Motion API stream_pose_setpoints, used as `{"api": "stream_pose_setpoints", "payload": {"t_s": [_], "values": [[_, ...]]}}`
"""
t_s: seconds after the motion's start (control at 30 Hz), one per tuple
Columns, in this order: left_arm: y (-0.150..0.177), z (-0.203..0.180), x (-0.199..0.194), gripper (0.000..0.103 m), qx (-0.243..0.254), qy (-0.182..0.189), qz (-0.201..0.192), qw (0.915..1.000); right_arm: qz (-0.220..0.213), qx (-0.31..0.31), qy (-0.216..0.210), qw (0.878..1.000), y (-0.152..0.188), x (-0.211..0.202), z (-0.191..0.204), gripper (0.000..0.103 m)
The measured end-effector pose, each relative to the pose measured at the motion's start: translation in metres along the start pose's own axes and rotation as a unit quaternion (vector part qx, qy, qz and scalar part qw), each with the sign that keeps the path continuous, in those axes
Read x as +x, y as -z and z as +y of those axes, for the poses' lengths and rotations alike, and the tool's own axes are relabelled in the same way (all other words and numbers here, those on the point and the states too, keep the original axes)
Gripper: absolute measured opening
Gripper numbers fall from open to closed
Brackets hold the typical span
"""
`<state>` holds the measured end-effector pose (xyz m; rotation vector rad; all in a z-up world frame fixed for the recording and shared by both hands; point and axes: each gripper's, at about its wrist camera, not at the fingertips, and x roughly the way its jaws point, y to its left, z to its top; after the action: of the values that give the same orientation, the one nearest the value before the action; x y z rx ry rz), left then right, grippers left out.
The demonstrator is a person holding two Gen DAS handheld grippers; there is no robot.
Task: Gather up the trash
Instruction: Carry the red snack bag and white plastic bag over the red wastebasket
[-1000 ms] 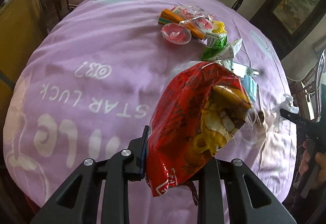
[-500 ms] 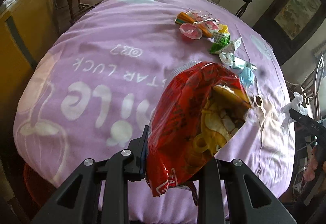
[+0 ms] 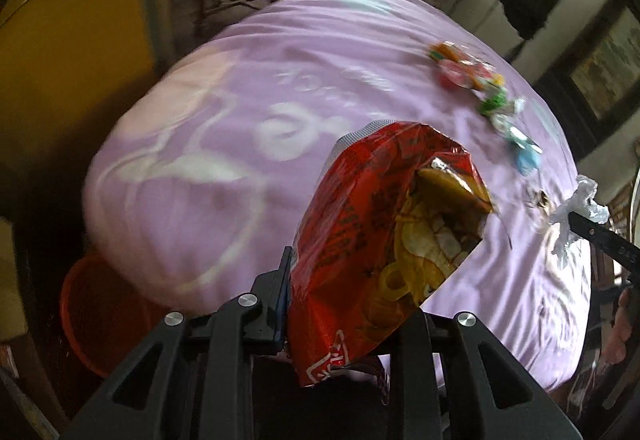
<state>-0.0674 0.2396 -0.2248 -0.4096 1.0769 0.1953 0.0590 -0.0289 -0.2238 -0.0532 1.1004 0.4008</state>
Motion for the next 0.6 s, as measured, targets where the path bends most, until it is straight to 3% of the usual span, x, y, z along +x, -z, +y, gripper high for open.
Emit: {"api": "stream_pose_setpoints", "payload": {"t_s": [0.13,0.27,0.4,0.6], "values": [[0.009,0.046,-0.01,0.025,-0.041,-0.022,0.0,0.9989,0.006,-0.066,-0.038,0.997,0.002,0.003,0.06,0.024],[0.023,0.092,-0.019,0.025,-0.082,-0.044,0.005,0.9956,0.02,-0.142,-0.079,0.987,0.013,0.014,0.131,0.024],[0.041,0.133,-0.022,0.025,-0.111,-0.092,0.004,0.9896,0.037,-0.211,-0.11,0.971,0.032,0.023,0.197,0.024],[0.068,0.194,-0.012,0.025,-0.174,-0.112,0.03,0.9779,0.071,-0.292,-0.141,0.943,0.061,0.039,0.277,0.024]]}}
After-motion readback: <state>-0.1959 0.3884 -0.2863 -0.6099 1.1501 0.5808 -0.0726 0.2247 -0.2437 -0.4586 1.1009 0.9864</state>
